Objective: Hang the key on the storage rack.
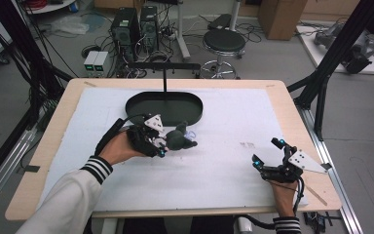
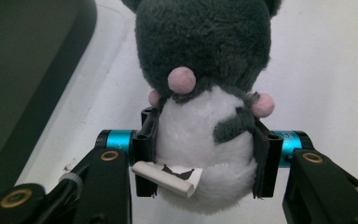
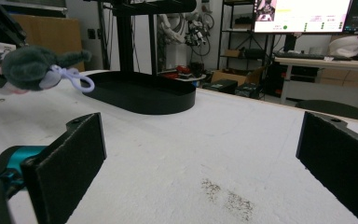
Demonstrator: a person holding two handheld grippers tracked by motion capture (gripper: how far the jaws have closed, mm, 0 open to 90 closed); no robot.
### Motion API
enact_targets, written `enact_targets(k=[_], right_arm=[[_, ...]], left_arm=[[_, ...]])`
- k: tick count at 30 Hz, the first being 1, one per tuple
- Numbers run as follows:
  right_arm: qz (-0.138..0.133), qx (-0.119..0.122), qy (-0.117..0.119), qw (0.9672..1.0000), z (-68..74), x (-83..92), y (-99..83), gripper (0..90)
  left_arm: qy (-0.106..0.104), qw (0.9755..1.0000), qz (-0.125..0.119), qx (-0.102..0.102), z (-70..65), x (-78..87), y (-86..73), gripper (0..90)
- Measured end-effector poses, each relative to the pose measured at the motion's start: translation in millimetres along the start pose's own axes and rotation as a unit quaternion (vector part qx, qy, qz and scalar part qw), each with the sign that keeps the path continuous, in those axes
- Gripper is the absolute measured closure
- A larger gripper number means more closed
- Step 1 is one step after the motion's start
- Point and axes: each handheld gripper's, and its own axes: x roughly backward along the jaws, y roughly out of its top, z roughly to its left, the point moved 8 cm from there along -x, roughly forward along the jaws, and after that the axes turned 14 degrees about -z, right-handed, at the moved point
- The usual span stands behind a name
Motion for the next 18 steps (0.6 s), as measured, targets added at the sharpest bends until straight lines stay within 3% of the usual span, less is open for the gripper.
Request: enact_targets(k=[8,18], right_arm=[[0.0,0.003,0.0,1.0,-0.2,-0.1,-0.2,0.4],[0.003,-0.001,0.0,1.0,0.9,0.0,-0.4,0.4]], left_arm=[[0.04,0.9981,-0.031,0.035,16.4,18.0,2.5,54.2],[0.078,0.9941,-0.05,0.057,31.5,31.7,0.6,54.0]])
